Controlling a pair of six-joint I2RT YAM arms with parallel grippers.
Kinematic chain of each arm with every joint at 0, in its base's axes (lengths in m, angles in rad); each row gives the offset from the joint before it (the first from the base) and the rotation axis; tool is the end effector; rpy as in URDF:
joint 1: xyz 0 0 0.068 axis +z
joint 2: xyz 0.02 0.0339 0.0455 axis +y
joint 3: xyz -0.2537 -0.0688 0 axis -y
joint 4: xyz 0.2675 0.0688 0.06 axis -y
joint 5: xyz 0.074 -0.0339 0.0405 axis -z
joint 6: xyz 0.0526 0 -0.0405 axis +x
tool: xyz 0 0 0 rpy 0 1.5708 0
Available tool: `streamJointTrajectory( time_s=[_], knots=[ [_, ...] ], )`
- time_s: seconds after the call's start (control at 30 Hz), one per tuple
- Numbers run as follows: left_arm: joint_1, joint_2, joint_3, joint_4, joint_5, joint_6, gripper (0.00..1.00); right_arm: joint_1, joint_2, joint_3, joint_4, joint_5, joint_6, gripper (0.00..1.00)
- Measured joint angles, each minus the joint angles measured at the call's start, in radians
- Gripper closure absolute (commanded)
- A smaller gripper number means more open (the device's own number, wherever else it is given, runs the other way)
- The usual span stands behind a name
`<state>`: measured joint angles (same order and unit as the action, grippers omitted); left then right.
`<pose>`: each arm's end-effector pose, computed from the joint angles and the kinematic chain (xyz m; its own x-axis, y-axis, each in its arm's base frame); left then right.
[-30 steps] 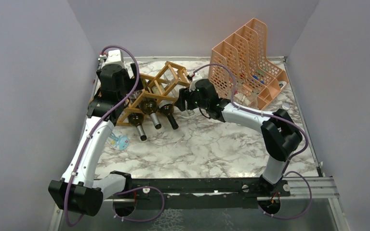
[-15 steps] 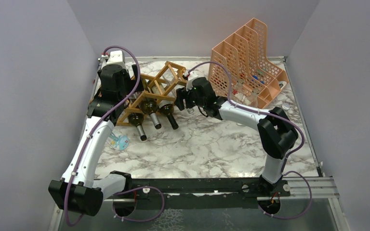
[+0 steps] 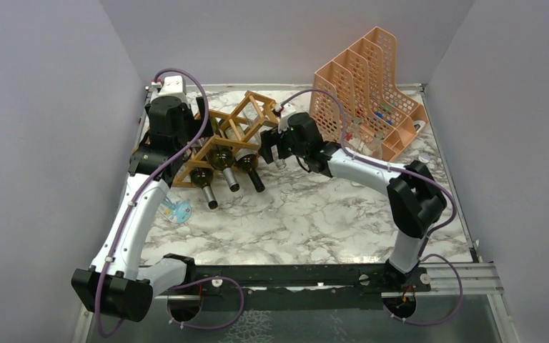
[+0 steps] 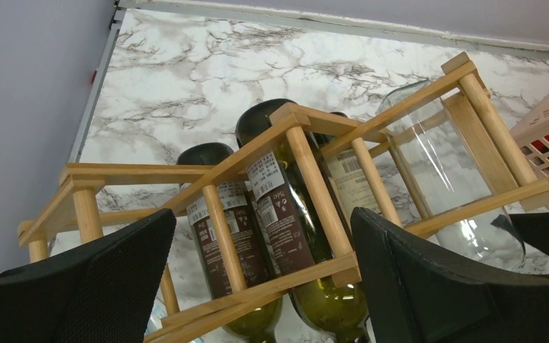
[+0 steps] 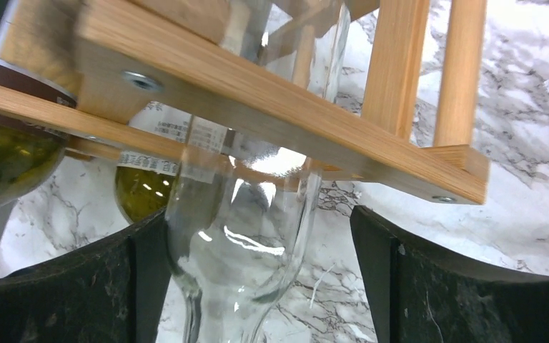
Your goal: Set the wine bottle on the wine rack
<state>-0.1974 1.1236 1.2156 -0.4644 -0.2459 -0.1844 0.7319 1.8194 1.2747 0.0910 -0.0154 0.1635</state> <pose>0.2845 -0.0438 0.3811 -0.3449 -0.1124 -0.9319 -0.0970 0.9918 -0.0837 0.3387 0.3054 0.2166 -0.4321 -0.1694 -0.8857 -0.6164 0.7724 0.1530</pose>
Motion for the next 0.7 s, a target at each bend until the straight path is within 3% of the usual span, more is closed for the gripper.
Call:
streamJointTrajectory(
  time_s=[0.37,0.7],
  knots=[
    [0.0,-0.072,0.002,-0.026,0.109,0.019,0.01,0.0,-0.308,-0.048,-0.058,0.112,0.002,0.1],
    [0.0,-0.141,-0.008,-0.032,0.193,0.037,0.01,-0.017,-0.507,-0.08,-0.227,0.464,-0.059,0.1]
  ],
)
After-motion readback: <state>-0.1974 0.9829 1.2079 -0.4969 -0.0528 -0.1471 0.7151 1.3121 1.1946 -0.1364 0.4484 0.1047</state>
